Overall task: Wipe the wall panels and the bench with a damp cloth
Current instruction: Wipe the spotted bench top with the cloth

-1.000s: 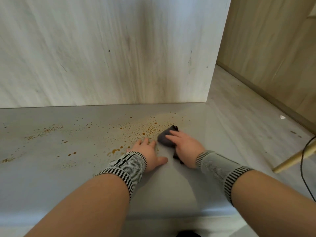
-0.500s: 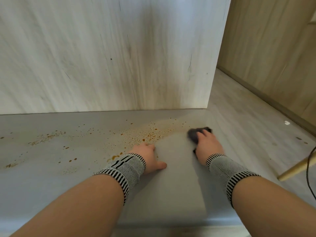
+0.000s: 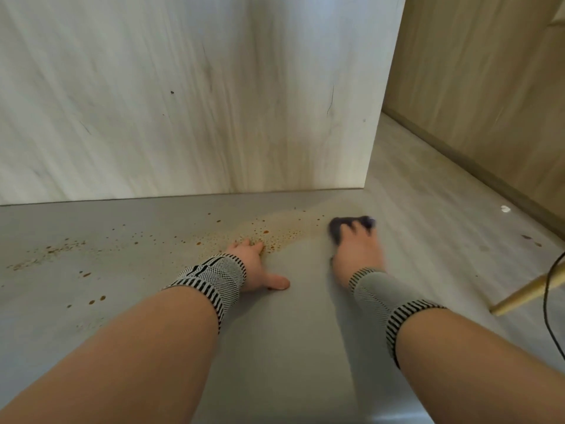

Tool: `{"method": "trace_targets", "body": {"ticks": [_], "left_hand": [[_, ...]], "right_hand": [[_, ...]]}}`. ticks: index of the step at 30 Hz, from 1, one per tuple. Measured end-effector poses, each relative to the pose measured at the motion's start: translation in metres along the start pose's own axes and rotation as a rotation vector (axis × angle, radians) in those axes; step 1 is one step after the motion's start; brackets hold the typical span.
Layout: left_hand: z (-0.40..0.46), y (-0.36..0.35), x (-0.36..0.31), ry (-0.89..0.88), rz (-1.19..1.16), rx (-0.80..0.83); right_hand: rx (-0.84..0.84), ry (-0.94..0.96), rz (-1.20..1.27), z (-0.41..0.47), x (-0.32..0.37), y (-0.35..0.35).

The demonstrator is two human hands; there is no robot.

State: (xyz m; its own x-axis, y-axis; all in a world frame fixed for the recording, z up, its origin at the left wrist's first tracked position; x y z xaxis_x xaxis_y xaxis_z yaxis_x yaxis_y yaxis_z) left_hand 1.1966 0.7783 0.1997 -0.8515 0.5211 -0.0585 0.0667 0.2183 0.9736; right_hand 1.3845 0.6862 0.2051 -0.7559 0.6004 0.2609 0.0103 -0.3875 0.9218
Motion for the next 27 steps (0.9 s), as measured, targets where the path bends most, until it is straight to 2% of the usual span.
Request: {"method": "trace_targets", "body": {"ticks": [2,4,5,6,9,10,11,14,16,18,20,21,23,25,27], "left_hand": [[0.001,-0.001,-0.001,-0.006,0.002,-0.011],[0.001,0.0,0.0,-0.016,0.014,-0.019],[0.001,-0.001,0.0,-0.019,0.015,-0.021],[0.0,-0.001,0.0,-0.021,0.012,-0.019],[0.0,-0.002,0.001,-0.016,0.004,-0.014],[0.0,-0.001,0.001,-0.016,0.003,-0.017],[0.001,-0.001,0.001,-0.017,0.005,-0.021],[0.002,-0.002,0.001,-0.02,0.013,-0.042],[0.003,-0.002,0.002,-0.018,0.008,-0.048],[0.001,-0.003,0.003,-0.014,0.004,-0.04],[0.001,-0.003,0.002,-0.012,0.001,-0.023],[0.001,-0.003,0.002,-0.013,0.0,-0.017],[0.001,-0.002,0.002,-0.01,-0.005,-0.011],[0.002,-0.002,0.002,-0.004,-0.007,-0.014],[0.002,-0.002,0.002,-0.005,-0.001,-0.02]], "right_hand": [[0.073,0.323,0.131,-0.016,0.046,-0.008],[0.138,0.463,0.196,-0.022,0.057,-0.002],[0.129,0.437,0.173,-0.015,0.048,-0.002],[0.102,0.334,0.132,-0.005,0.032,-0.001],[0.027,-0.15,0.02,0.012,-0.017,0.002],[0.03,-0.152,-0.009,0.01,-0.007,0.001],[0.043,-0.055,-0.002,0.007,0.014,-0.001],[0.196,0.406,0.145,-0.022,0.078,-0.009],[0.25,0.479,0.15,-0.014,0.073,-0.006],[0.17,0.295,0.09,0.012,0.036,-0.006],[0.075,-0.054,0.044,0.023,-0.009,0.0],[0.046,-0.136,0.016,0.02,-0.014,0.002],[0.05,-0.021,0.005,0.009,0.016,-0.001],[0.1,0.279,0.091,-0.007,0.059,-0.005],[0.199,0.442,0.122,-0.011,0.074,-0.006]]}}
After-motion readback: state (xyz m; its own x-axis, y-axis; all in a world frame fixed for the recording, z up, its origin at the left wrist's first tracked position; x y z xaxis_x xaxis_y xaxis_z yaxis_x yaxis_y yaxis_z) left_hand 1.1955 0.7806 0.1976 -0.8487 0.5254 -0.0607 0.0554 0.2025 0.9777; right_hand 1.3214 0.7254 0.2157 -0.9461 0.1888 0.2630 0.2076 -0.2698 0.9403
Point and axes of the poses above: each hand's wrist, its own z-axis towards the middle knuckle, its own y-axis out of the back of the hand, x = y × z, the point moved 8 cm from there along z, towards the middle knuckle, and after that the axes turned 14 degrees about -x, right-handed, at the moved point
